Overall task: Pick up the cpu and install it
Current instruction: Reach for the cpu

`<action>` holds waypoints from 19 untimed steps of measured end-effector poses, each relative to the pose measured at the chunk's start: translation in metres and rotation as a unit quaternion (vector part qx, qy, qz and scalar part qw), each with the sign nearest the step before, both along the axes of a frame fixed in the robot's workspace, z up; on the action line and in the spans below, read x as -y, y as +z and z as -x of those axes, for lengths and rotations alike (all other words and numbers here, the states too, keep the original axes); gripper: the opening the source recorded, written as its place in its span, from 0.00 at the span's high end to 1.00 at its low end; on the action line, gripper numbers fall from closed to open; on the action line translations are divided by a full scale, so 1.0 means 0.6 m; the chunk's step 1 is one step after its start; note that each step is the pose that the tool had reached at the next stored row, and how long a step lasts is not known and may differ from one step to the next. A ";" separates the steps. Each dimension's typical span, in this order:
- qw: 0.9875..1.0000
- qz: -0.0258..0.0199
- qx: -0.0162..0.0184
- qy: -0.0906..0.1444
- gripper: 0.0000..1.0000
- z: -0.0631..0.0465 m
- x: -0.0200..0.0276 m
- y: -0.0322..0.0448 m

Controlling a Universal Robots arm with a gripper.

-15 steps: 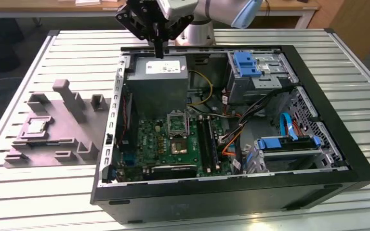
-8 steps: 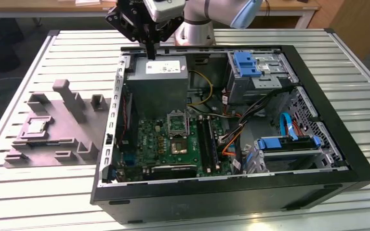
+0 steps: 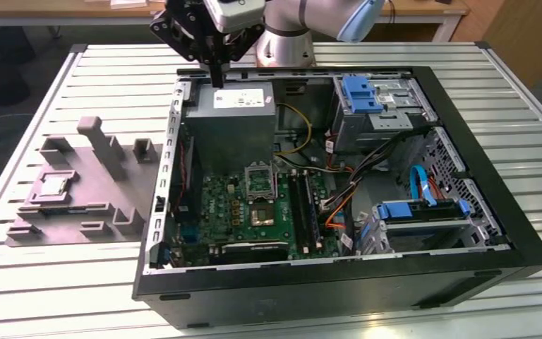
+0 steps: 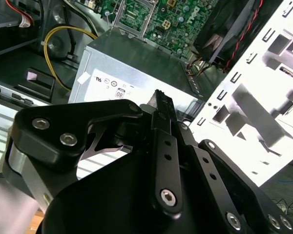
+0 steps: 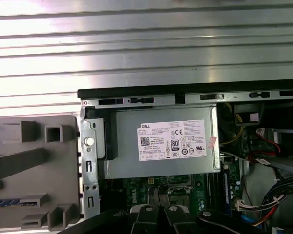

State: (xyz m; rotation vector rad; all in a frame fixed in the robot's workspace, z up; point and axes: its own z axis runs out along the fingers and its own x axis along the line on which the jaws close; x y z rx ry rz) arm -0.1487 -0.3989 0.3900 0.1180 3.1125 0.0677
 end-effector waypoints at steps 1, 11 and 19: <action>1.000 0.000 0.000 0.000 0.89 0.000 0.0000 0.000; 1.000 0.000 0.000 0.000 0.89 0.005 0.0001 0.000; 1.000 0.000 0.000 0.000 0.89 0.009 0.0000 0.000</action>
